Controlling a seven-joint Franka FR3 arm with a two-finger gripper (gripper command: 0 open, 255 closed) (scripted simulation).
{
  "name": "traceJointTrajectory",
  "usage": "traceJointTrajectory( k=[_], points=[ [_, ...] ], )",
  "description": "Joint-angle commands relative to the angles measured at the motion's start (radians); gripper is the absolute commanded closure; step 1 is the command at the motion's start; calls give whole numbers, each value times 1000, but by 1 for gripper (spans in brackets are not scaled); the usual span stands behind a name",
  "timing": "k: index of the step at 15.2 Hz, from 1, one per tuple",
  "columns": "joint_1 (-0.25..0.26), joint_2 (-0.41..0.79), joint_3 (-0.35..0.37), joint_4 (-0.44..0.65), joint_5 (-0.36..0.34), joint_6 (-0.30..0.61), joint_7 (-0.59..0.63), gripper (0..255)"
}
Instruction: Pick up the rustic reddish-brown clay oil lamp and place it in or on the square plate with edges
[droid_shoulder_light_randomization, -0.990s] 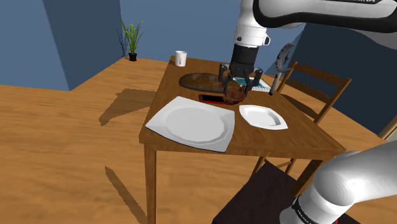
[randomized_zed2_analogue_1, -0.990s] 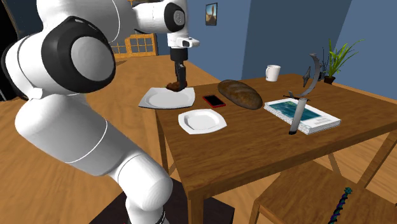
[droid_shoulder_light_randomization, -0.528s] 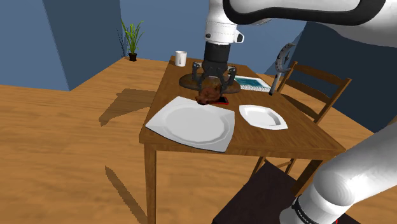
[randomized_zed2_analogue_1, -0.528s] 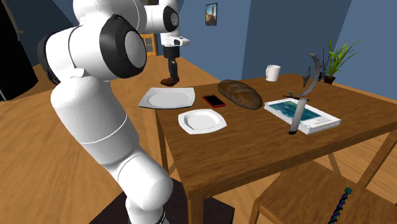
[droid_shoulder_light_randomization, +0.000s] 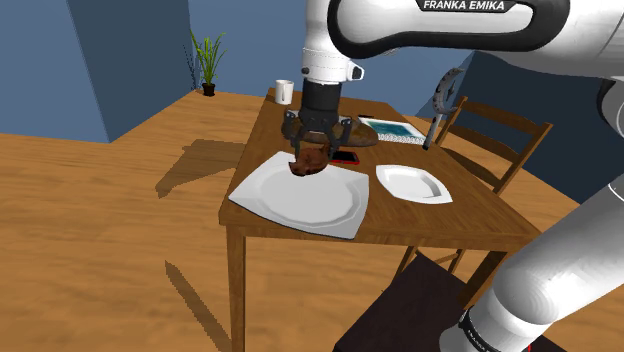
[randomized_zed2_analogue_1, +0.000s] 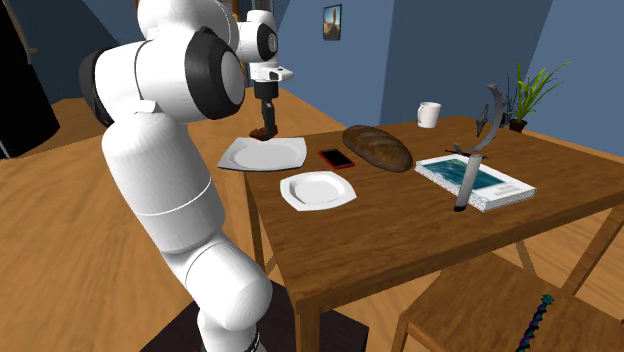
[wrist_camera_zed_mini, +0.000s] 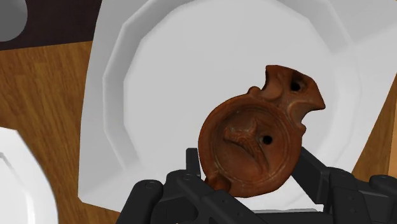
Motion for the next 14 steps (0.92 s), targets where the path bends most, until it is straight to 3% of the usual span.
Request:
traceJointTrajectory(
  k=[1, 7, 14],
  points=[
    [1, -6, 0, -33, 4, 29, -3, 255],
    [4, -11, 3, -119, 8, 110, -6, 255],
    [4, -11, 3, -119, 8, 110, -6, 255]
  ],
)
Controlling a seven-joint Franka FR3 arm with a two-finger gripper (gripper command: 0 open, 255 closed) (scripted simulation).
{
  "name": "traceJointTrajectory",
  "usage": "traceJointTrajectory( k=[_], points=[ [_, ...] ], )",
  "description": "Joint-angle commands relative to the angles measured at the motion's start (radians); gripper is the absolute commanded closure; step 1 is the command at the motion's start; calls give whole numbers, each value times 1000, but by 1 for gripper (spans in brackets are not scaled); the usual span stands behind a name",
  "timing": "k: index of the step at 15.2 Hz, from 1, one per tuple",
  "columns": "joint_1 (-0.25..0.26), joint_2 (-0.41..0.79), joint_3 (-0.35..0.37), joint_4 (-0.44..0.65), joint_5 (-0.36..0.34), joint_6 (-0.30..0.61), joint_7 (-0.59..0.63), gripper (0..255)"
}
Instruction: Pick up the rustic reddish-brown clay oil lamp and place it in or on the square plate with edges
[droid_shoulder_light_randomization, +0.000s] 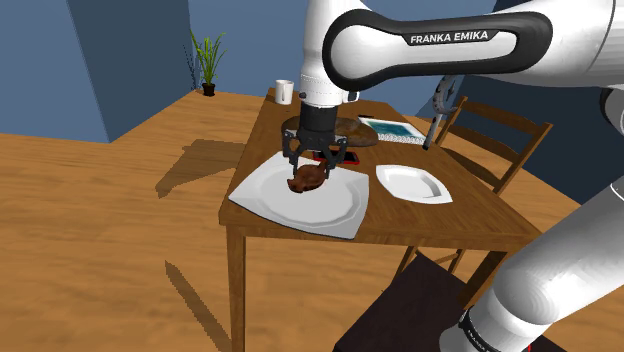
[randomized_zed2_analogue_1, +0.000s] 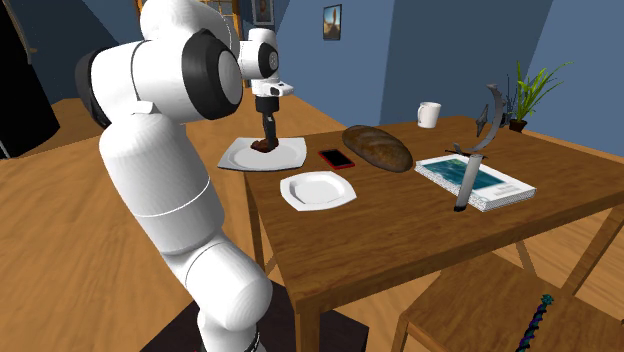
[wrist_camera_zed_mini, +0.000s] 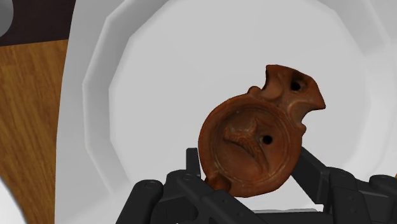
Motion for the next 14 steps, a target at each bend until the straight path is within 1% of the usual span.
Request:
traceJointTrajectory(
  k=[1, 2, 7, 11, 14],
  points=[
    [0, 0, 0, 0, 0, 0, 0, 255],
    [0, 0, 0, 0, 0, 0, 0, 0],
    [0, 0, 0, 0, 0, 0, 0, 0],
    [-4, 17, -2, 143, -12, -128, 9, 0],
    [-4, 17, -2, 143, -12, -128, 9, 0]
  ],
)
